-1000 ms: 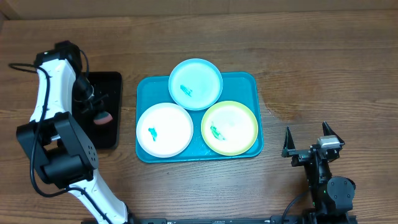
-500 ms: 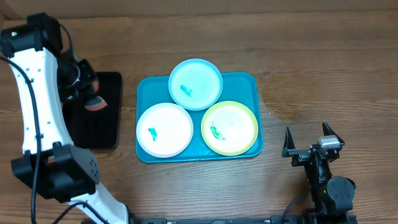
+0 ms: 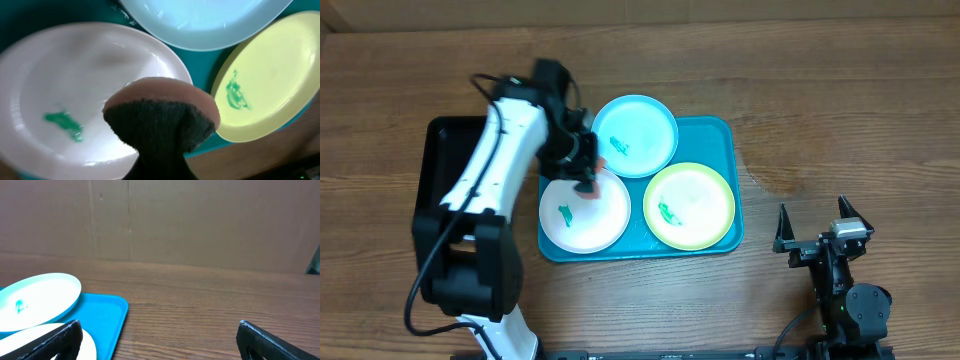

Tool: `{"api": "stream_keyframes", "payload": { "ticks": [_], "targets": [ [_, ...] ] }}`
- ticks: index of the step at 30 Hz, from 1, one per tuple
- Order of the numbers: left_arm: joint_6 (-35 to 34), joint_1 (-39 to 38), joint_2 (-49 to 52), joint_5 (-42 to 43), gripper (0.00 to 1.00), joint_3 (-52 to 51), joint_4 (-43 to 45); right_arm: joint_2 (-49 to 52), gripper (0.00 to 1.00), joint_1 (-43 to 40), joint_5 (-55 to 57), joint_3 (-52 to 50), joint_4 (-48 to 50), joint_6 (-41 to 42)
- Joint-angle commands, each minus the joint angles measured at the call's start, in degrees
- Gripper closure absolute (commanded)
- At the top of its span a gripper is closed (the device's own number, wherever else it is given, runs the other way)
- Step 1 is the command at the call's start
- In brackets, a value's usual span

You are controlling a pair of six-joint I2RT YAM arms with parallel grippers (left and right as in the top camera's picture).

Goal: Clean dirty plates on tray and stack at the side
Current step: 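Carry the sponge to the white plate and set it down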

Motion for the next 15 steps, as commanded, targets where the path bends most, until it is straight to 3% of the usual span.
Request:
{"api": "stream_keyframes", "payload": {
  "ticks": [1,4,7,8,9,10,15],
  "targets": [
    [-4.3,-2.8,-0.4,-0.4,0.96,-7.5,6.7,-0.5,0.0,0.3,0.3,-0.6,0.3,0.0],
    [-10.6,-3.7,-0.4,-5.1,0.96,-12.7,11.6,-0.5,0.0,0.3,0.3,-0.6,0.3,0.0],
    [-12.3,-3.8,-0.4,-7.5,0.96,-15.9,13.9,-0.5,0.0,0.3,0.3,-0.6,0.3,0.0],
    [-12.3,-3.7,-0.4,-8.6,0.83,-17.0,14.9,-0.5,0.0,0.3,0.3,-0.6,0.3,0.0],
    [-12.3,-3.7,-0.4,-9.0,0.55,-17.5,15.3,-0.5,0.0,0.3,0.3,-0.6,0.3,0.0],
    [-12.1,-3.7,-0.4,-9.3,0.46,-17.6,15.4,-0.5,0.0,0.3,0.3,-0.6,0.3,0.0],
    [-9.3,-3.6,-0.5,-8.8,0.46,-13.8,13.5,-0.5,0.0,0.3,0.3,-0.6,0.3,0.0]
  ]
}}
